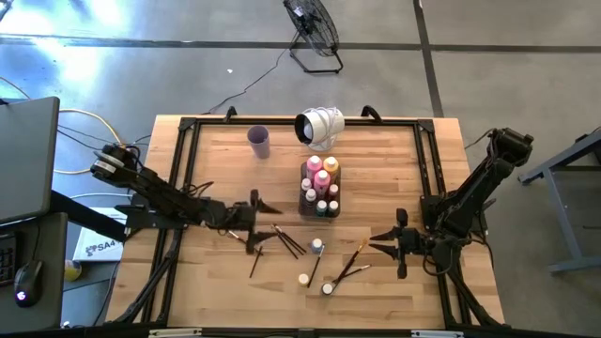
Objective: Pick & Place Paint Supplies
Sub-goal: Put the yellow paint bottle into the black bin
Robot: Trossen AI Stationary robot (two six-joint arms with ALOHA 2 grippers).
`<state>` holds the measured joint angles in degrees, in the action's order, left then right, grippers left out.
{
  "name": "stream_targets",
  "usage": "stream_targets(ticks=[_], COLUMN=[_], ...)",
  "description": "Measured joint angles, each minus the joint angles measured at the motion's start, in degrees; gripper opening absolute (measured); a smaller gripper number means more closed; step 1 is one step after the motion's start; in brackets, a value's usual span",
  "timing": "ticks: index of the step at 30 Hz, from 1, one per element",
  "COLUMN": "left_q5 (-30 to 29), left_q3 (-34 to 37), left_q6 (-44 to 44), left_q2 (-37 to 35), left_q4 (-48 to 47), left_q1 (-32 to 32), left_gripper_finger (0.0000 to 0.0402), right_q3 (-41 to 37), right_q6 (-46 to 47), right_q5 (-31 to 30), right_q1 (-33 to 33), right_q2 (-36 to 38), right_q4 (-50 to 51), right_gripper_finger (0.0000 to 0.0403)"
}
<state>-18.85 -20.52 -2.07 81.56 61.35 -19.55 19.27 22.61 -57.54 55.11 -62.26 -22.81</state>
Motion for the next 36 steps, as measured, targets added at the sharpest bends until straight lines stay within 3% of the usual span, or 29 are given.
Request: stream_targets(ticks=[7,13,36], left_q5=[13.85,14.27,12.28], left_q3=[-0.13,-0.91,-0.91], left_q6=[-1.20,-1.16,-1.41], left_q2=[0.02,0.02,0.07], left_q4=[-7.49,-12.38,-12.23], left_q1=[0.02,0.04,0.04], left_gripper_finger=[0.0280,0.0280,0.0280], right_q3=[0.00,0.00,0.00], right_q6=[0.19,0.20,0.28], right_q5=[0.45,0.44,-2.02], right_q1=[0.01,0.02,0.02], right_q2=[0.00,0.00,0.00], right_q4=[-0.02,-0.04,-0.07], right_gripper_finger=[0.0064,0.0064,0.0064])
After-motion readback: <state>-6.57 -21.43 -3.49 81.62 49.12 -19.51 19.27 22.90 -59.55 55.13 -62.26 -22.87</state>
